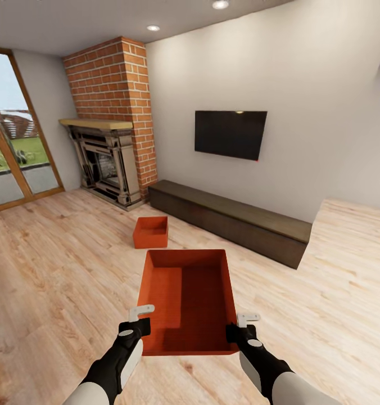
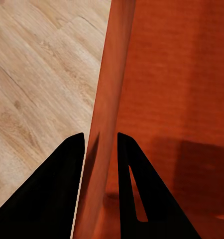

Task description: Move the two storage containers from the living room to the garage. In the garage, place one container on the floor and stack the other container on top of it (either order is fine).

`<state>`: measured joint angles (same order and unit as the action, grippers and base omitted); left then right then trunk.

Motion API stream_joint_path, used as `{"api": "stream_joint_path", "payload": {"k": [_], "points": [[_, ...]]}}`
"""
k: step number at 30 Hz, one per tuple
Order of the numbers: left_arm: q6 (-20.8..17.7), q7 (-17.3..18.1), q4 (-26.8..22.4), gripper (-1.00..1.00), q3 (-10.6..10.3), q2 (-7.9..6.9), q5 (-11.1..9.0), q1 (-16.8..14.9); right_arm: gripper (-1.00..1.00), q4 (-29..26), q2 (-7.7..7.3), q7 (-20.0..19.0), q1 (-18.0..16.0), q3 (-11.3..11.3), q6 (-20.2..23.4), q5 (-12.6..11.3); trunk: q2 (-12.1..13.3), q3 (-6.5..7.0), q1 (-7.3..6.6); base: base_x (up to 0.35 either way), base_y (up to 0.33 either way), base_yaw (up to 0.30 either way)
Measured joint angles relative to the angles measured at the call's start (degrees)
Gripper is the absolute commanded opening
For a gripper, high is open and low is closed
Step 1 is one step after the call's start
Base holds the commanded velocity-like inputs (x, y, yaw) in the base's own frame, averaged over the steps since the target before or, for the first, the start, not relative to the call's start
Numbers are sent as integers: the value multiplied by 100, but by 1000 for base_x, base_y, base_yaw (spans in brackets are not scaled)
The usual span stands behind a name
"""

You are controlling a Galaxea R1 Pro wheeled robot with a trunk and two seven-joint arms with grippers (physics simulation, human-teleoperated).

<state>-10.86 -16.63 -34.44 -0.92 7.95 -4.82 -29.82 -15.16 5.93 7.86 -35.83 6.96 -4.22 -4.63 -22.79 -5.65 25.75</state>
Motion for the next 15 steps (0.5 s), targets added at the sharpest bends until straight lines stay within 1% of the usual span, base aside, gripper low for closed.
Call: {"api": "stream_joint_path", "payload": {"k": [15], "points": [[0, -4, -1, -100, -7, 0, -5, 0, -100, 0, -2, -3, 0, -1, 0, 0, 0, 136, 0, 0, 0, 0]]}}
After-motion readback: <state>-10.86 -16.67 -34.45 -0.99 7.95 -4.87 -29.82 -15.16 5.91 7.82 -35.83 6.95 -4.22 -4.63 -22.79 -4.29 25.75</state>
